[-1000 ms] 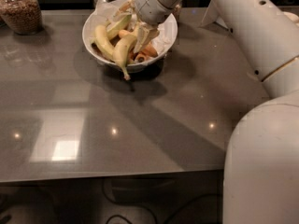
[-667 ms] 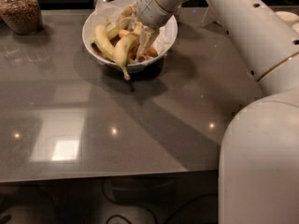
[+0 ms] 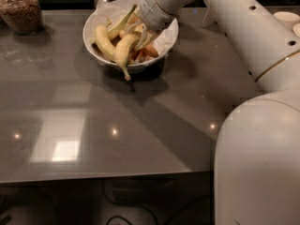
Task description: Pick banana from white bowl
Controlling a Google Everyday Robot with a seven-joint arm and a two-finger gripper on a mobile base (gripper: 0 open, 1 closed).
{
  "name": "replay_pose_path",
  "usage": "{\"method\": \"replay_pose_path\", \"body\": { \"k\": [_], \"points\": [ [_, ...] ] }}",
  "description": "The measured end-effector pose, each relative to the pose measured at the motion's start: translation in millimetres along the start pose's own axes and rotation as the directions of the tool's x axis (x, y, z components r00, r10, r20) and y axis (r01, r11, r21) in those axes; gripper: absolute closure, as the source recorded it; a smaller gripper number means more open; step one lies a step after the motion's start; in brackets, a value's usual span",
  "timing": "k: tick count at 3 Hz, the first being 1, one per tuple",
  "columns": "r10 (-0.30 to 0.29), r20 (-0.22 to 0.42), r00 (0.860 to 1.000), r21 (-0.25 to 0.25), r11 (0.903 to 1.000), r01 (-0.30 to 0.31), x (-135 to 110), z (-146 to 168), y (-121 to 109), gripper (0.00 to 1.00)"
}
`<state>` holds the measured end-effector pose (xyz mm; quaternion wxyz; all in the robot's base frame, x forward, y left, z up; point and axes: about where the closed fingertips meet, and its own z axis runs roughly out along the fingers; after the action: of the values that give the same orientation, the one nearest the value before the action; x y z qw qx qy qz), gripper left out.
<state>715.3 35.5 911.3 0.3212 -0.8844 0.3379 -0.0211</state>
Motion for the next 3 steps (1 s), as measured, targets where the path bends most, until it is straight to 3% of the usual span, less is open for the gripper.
{"method": "replay_pose_path", "body": {
  "k": [1, 2, 3],
  "points": [
    [0.003, -0.012, 1.0, -0.005, 1.0, -0.003, 2, -4, -2, 0.87],
    [0.016, -0.022, 1.0, -0.002, 0.9999, -0.016, 2, -13, -3, 1.0],
    [0.041, -0.039, 0.998, 0.004, 0.9992, -0.041, 3, -31, -3, 1.0]
  ]
}}
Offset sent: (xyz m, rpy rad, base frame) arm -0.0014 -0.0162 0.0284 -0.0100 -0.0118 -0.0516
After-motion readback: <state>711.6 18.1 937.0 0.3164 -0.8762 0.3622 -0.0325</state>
